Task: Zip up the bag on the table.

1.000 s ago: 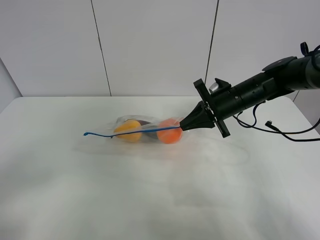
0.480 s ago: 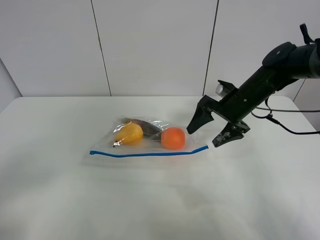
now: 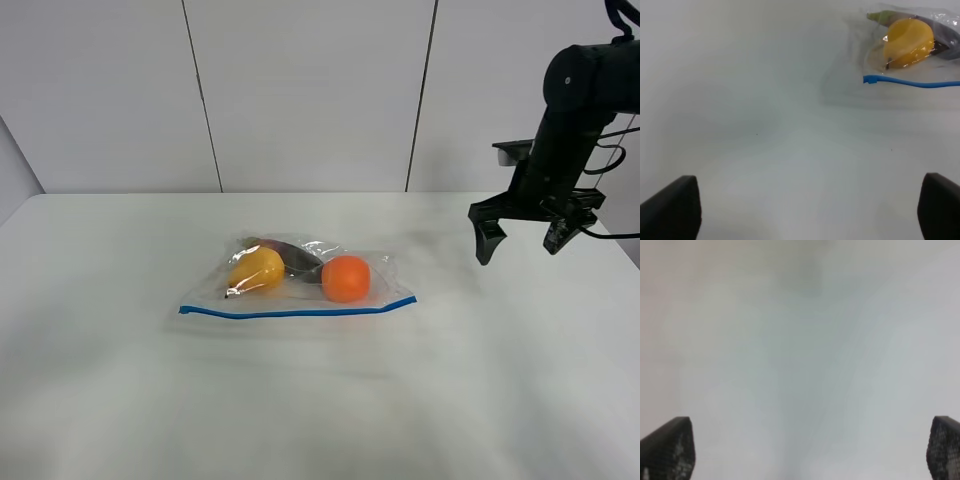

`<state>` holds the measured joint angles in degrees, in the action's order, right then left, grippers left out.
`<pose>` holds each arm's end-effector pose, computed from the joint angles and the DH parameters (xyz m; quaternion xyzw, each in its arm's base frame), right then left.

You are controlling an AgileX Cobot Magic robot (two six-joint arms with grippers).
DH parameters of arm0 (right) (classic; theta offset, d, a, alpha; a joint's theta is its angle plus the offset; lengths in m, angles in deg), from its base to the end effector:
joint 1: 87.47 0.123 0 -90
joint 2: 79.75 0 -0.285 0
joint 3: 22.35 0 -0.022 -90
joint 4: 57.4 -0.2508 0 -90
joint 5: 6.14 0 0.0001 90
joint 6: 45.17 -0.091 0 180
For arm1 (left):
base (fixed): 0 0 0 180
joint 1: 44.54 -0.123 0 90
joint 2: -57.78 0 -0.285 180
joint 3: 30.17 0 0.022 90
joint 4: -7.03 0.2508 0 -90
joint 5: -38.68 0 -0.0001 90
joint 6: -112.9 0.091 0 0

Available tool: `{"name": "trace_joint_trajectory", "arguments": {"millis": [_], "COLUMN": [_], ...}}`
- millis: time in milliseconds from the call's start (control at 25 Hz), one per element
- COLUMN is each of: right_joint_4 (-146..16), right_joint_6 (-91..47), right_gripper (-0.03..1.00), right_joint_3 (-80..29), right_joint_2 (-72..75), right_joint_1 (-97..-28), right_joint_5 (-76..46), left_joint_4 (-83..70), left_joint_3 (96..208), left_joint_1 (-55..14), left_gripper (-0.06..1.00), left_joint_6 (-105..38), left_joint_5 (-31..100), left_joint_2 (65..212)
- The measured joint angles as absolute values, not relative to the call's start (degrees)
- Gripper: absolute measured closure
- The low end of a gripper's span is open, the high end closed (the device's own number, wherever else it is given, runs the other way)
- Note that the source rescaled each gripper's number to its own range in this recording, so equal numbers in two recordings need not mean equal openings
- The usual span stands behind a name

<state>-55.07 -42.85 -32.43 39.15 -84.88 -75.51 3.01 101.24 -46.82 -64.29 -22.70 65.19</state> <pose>0.3848 0.0139 0.2215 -0.0497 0.9985 -0.0191 0.0158 -0.0061 -0.0059 0.2765 0.0056 0.8538 -0.0119 0.5204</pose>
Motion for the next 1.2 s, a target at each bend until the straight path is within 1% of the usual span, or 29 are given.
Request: {"name": "trace_joint_trajectory", "arguments": {"millis": [160, 280, 400, 560, 720, 840, 960, 1200], "right_joint_4": [-58.2, -61.2, -63.3, -64.0, -64.0, -63.1, -62.8, -62.4], "right_joint_6": [-42.1, -41.0, -39.9, -39.7, -39.6, -39.6, -39.7, -39.6], "right_gripper": [-0.03, -0.03, -0.03, -0.03, -0.03, -0.03, -0.03, -0.03], "right_joint_3": [-31.6, -29.0, -25.2, -20.9, -19.7, -19.5, -16.7, -0.4], "right_joint_2": [37.8, 35.3, 32.2, 27.6, 24.2, 21.4, 16.3, -1.0], "right_joint_1": [-91.1, -94.2, -94.2, -92.0, -90.3, -90.3, -90.3, -90.3], "right_joint_5": [-75.5, -75.5, -75.7, -75.7, -75.7, -75.7, -75.5, -75.4], "left_joint_4": [3.0, 3.0, 3.0, 3.0, 3.0, 3.0, 3.0, 3.0], "left_joint_3": [101.2, 101.2, 101.2, 101.2, 101.2, 101.2, 101.2, 101.2], "left_joint_1": [-46.8, -46.8, -46.8, -46.8, -46.8, -46.8, -46.8, -46.8], "left_gripper": [-0.05, -0.05, -0.05, -0.05, -0.05, -0.05, -0.05, -0.05], "left_joint_6": [-64.3, -64.3, -64.3, -64.3, -64.3, -64.3, -64.3, -64.3], "left_joint_5": [-22.7, -22.7, -22.7, -22.7, -22.7, -22.7, -22.7, -22.7], "left_joint_2": [65.2, 65.2, 65.2, 65.2, 65.2, 65.2, 65.2, 65.2]}}
